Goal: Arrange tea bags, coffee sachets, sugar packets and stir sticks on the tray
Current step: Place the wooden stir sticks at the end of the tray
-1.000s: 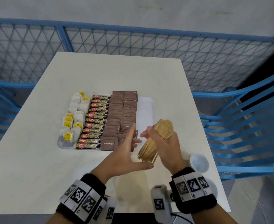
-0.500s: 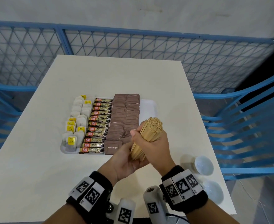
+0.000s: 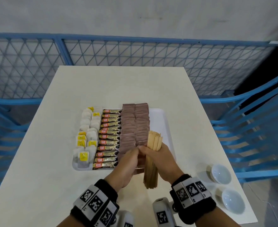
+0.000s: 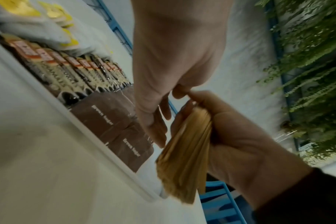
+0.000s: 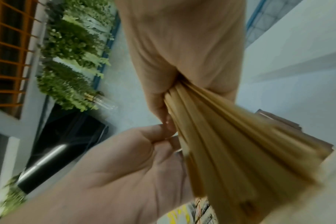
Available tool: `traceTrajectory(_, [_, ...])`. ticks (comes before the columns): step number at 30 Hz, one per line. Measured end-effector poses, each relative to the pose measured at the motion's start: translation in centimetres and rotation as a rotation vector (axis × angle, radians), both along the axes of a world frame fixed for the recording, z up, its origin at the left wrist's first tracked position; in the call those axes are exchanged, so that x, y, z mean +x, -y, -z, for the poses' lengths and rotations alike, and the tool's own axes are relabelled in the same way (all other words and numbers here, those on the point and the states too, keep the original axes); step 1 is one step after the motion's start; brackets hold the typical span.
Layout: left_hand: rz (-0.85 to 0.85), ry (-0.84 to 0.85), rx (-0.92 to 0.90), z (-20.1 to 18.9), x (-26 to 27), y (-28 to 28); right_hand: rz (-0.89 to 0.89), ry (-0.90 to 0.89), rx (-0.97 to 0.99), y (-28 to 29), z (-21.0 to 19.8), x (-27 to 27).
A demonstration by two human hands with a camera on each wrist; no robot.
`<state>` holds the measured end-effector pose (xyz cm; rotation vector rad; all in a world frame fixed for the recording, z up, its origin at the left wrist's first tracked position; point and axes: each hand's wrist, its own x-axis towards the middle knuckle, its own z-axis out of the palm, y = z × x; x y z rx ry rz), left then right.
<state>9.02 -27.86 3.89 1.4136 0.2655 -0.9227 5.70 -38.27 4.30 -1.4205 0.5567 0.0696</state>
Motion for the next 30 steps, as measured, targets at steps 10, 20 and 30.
traceTrajectory(10, [0.203,-0.021,0.013,0.1,1.1,1.6,0.157,-0.368,0.227,2.7,1.6,2.1])
traceTrajectory(20, [0.62,-0.23,-0.074,1.0,2.8,-0.2,0.183,-0.504,0.218,4.9,3.5,3.8])
traceTrajectory(30, [0.789,0.361,0.164,2.1,1.7,-3.6,0.375,-0.318,0.297,8.9,3.4,2.7])
